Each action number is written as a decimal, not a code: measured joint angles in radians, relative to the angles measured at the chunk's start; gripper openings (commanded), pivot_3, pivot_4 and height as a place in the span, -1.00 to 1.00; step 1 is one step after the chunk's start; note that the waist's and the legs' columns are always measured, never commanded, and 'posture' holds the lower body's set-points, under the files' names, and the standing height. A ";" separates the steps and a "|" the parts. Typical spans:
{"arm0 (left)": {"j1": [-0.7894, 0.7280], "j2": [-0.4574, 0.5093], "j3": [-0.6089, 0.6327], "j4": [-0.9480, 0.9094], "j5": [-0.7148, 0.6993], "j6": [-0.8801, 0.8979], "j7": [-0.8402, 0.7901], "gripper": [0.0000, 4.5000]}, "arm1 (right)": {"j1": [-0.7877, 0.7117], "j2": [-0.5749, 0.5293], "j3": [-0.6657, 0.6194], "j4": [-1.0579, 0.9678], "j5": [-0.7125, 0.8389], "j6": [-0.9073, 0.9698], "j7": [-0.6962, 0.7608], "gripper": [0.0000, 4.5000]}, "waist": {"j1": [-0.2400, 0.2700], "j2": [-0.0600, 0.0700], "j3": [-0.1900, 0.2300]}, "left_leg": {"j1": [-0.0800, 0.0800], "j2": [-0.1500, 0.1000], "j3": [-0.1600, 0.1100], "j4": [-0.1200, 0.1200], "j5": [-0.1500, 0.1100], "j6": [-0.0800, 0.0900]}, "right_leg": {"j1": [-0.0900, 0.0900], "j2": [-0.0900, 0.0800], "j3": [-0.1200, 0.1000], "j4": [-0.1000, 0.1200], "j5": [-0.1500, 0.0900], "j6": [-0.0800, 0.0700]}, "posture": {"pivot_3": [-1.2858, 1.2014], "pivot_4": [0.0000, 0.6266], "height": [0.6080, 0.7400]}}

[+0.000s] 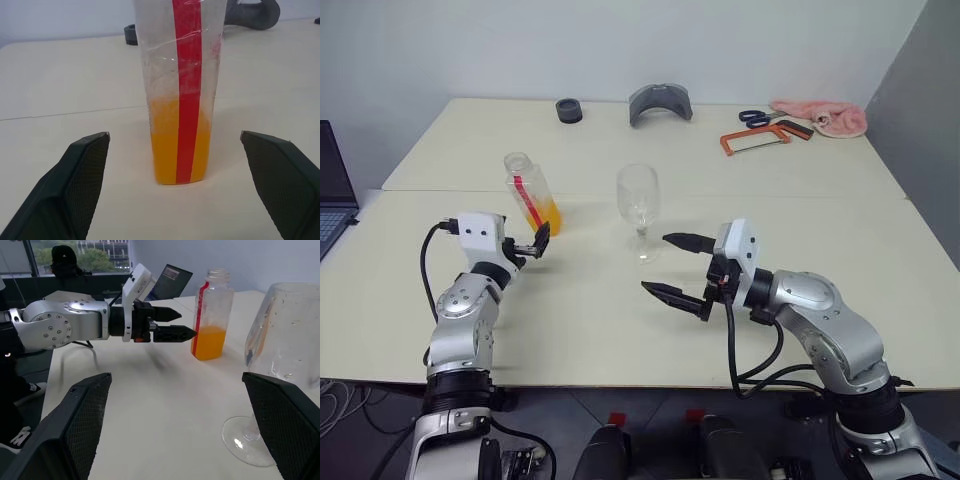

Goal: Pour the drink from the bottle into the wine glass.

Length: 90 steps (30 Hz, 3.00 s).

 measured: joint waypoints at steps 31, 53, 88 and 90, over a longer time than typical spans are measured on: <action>-0.317 0.012 -0.026 0.390 0.034 -0.108 -0.088 -0.24 | -0.026 0.008 0.014 0.000 0.012 0.003 -0.043 1.00 | 0.003 0.000 0.000 | -0.001 -0.001 0.000 0.000 0.000 0.000 | -0.001 0.000 -0.001 0.000 0.000 0.000 | 0.03 -0.52 1.00; -0.415 0.108 -0.320 0.216 0.399 -0.486 -0.115 -0.24 | -0.094 -0.030 -0.157 0.035 0.119 0.047 -0.106 1.00 | 0.006 -0.001 0.000 | -0.004 -0.003 0.000 0.001 0.000 0.000 | -0.002 0.001 -0.001 -0.001 0.000 0.000 | 0.03 -0.52 1.00; -0.722 0.259 -0.549 0.652 0.885 -0.961 0.216 -0.24 | -0.107 -0.045 -0.137 0.090 0.098 -0.020 -0.081 1.00 | 0.004 -0.001 0.000 | -0.005 -0.003 0.005 0.001 0.000 0.000 | -0.003 0.001 -0.001 0.000 0.000 0.000 | 0.03 -0.52 1.00; -0.730 0.260 -0.561 0.664 0.904 -0.965 0.240 -0.24 | -0.106 -0.041 -0.136 0.090 0.096 -0.021 -0.082 1.00 | 0.004 -0.001 0.000 | -0.005 -0.003 0.005 0.001 0.000 0.000 | -0.003 0.001 -0.001 0.000 0.000 0.000 | 0.03 -0.52 1.00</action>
